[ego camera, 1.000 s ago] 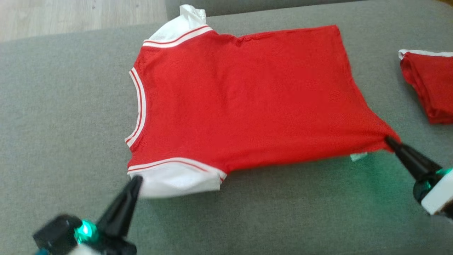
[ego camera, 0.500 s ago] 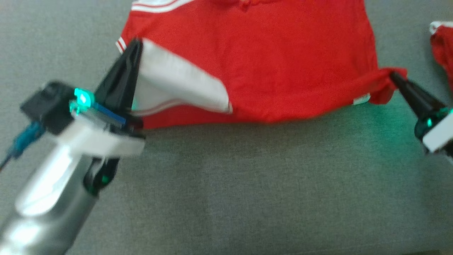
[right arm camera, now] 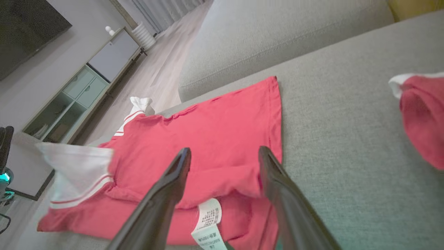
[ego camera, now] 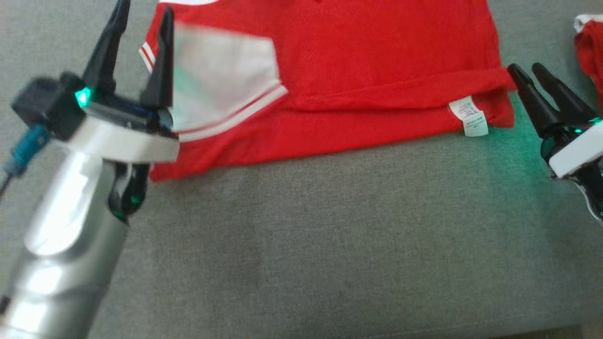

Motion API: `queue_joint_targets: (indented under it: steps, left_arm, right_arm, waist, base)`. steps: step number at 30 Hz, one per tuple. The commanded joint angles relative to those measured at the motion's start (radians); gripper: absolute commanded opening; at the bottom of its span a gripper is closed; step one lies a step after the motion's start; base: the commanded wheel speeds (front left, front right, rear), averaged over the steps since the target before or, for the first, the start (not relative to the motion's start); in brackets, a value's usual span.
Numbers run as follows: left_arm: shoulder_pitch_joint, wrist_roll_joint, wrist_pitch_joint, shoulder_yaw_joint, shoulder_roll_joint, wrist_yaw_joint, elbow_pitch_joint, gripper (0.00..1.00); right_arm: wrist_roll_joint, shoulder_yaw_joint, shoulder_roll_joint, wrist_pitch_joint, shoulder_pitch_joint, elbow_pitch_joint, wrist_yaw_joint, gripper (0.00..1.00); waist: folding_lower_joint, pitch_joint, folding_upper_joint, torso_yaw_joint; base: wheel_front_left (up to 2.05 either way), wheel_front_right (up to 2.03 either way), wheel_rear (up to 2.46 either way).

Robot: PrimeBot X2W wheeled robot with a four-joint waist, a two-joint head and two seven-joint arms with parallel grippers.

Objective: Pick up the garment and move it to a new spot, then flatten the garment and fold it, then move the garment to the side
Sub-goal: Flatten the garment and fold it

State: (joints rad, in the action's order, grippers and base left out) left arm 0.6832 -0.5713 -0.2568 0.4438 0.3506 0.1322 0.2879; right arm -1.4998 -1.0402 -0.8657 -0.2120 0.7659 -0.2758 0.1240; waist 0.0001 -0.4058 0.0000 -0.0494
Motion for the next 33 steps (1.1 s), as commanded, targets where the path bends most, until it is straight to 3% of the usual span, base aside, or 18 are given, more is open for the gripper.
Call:
queue_joint_targets:
  steps: [1,5,10,16,21,22,23,24,25,33]
  left_arm:
    - [-0.019,0.011,-0.005,-0.049,0.023,-0.002,-0.024,1.0]
    - [-0.149,0.042,-0.005,-0.064,-0.019,-0.002,-0.012,1.0]
    - [-0.294,0.05,-0.005,-0.087,-0.083,-0.049,0.085,1.0]
    - [-0.291,0.048,-0.003,-0.107,-0.116,-0.113,0.241,1.0]
    - [-0.251,0.044,0.037,-0.097,-0.124,-0.119,0.356,1.0]
    - [-0.244,0.049,0.046,-0.094,-0.124,-0.128,0.379,0.81]
    - [-0.24,0.053,0.057,-0.089,-0.123,-0.136,0.4,0.49]
    - [-0.238,0.057,0.065,-0.085,-0.122,-0.142,0.418,0.32]
    - [-0.235,0.06,0.068,-0.083,-0.122,-0.148,0.433,0.01]
    - [-0.233,0.093,0.017,-0.068,-0.106,-0.145,0.445,0.0]
  right_arm:
    - [0.019,0.008,-0.031,-0.02,-0.036,0.006,0.007,1.0]
    - [0.091,0.039,-0.033,-0.048,-0.088,-0.023,0.007,1.0]
    - [0.244,0.232,0.029,-0.049,-0.2,-0.045,0.007,1.0]
    - [0.37,0.353,0.115,-0.05,-0.322,-0.031,0.007,1.0]
    - [0.419,0.355,0.173,-0.05,-0.339,-0.098,0.007,1.0]
    - [0.427,0.349,0.187,-0.05,-0.334,-0.123,0.007,1.0]
    - [0.43,0.344,0.203,-0.05,-0.327,-0.149,0.007,1.0]
    - [0.429,0.343,0.22,-0.045,-0.32,-0.182,0.007,1.0]
    - [0.433,0.341,0.24,-0.042,-0.309,-0.216,0.007,1.0]
    - [0.441,0.324,0.39,-0.039,-0.231,-0.428,0.007,1.0]
  waist:
    - [-0.0001,0.014,0.0,0.001]
    - [-0.0001,0.053,0.0,0.001]
    - [-0.0001,0.084,0.0,-0.004]
    - [-0.0001,0.094,0.0,-0.018]
    - [-0.0001,0.099,0.0,-0.028]
    - [-0.0001,0.101,0.0,-0.03]
    - [-0.0001,0.104,0.0,-0.032]
    - [-0.0001,0.108,0.0,-0.033]
    - [-0.0001,0.112,0.0,-0.034]
    - [-0.0001,0.141,0.0,-0.019]
  base:
    - [0.0,0.0,0.0]
    - [0.0,0.0,0.0]
    - [0.0,0.0,0.0]
    - [0.0,0.0,0.0]
    - [0.0,0.0,0.0]
    - [0.0,0.0,0.0]
    - [0.0,0.0,0.0]
    - [0.0,0.0,0.0]
    - [0.0,0.0,0.0]
    - [0.0,0.0,0.0]
